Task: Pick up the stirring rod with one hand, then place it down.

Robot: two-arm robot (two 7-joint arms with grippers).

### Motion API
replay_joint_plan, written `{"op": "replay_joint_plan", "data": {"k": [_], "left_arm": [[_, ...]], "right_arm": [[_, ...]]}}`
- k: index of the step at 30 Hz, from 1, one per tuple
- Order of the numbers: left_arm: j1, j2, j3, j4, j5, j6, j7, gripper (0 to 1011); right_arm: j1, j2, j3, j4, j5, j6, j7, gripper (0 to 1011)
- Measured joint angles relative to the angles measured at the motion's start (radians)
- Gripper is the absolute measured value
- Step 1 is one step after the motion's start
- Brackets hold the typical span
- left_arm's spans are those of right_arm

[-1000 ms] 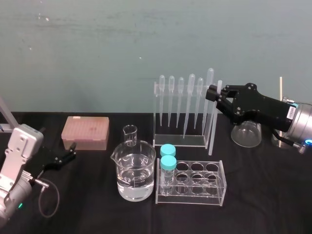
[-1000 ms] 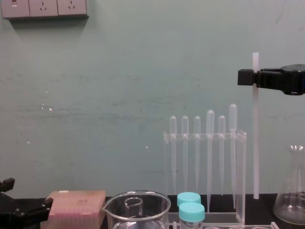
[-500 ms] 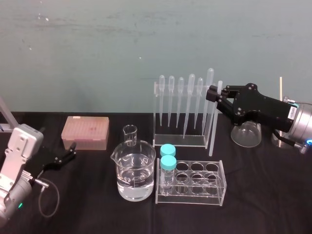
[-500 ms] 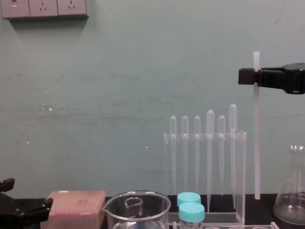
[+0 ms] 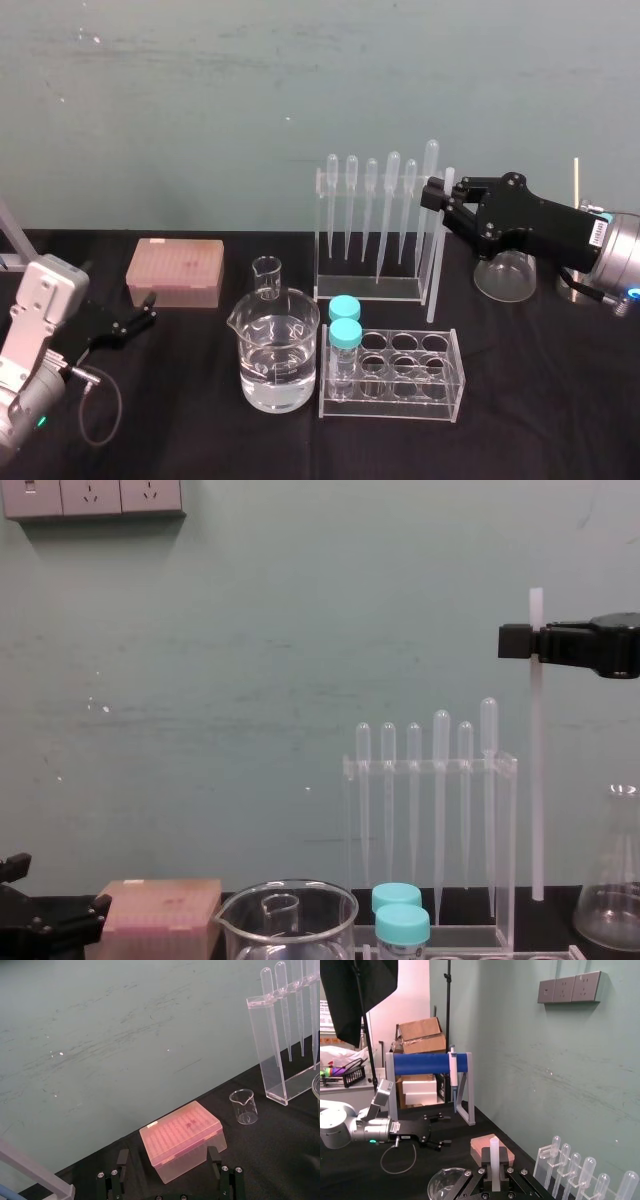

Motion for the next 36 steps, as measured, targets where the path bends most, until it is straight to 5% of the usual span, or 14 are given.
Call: {"op": "replay_joint_plan", "data": {"k": [36], "left_arm": [[0.0,0.0,0.0,0.0,0.0,0.0,0.0,1000]], "right_arm": [[0.009,-0.004,-0.011,0.02,-0.001,-0.003,0.003,81]]}}
